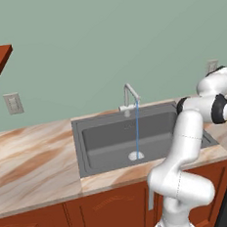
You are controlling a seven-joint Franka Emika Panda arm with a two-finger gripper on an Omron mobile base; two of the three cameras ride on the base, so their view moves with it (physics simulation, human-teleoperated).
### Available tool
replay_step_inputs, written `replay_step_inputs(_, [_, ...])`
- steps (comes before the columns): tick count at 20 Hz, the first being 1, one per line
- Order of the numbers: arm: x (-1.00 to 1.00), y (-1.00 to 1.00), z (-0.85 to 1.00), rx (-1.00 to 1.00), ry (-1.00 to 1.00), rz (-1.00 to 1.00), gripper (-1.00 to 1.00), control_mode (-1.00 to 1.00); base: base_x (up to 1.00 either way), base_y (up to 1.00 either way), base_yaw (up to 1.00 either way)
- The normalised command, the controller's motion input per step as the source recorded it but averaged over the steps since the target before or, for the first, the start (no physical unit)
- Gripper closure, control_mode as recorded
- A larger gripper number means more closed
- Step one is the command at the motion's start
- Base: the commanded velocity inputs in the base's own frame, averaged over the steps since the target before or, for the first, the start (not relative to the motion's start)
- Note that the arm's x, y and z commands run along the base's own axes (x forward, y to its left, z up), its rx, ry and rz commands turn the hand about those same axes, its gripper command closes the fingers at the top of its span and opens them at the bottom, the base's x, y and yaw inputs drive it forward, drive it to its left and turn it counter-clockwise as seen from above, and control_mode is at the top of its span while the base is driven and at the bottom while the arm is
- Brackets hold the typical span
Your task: Soak the sponge with water for a few seconds and then drop it inside the sink.
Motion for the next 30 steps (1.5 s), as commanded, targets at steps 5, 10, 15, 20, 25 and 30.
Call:
replay_step_inputs(5, [0.00,-0.13,-0.04,0.00,0.00,0.00,-1.00,-1.00,0.00,0.00,0.00])
replay_step_inputs(10, [0.00,-0.08,-0.01,0.00,0.00,0.00,-1.00,-1.00,0.00,0.00,0.00])
replay_step_inputs(15, [0.00,-0.02,-0.01,0.00,0.00,0.00,-1.00,-1.00,0.00,0.00,0.00])
replay_step_inputs(20, [0.00,-0.05,-0.16,0.00,0.00,0.00,-1.00,-1.00,0.00,0.00,0.00])
replay_step_inputs(25, [0.00,-0.01,-0.33,0.00,0.01,0.00,-1.00,-1.00,0.00,0.00,0.00])
replay_step_inputs(30, [0.00,0.00,-0.27,0.00,0.00,0.00,-1.00,-1.00,0.00,0.00,0.00])
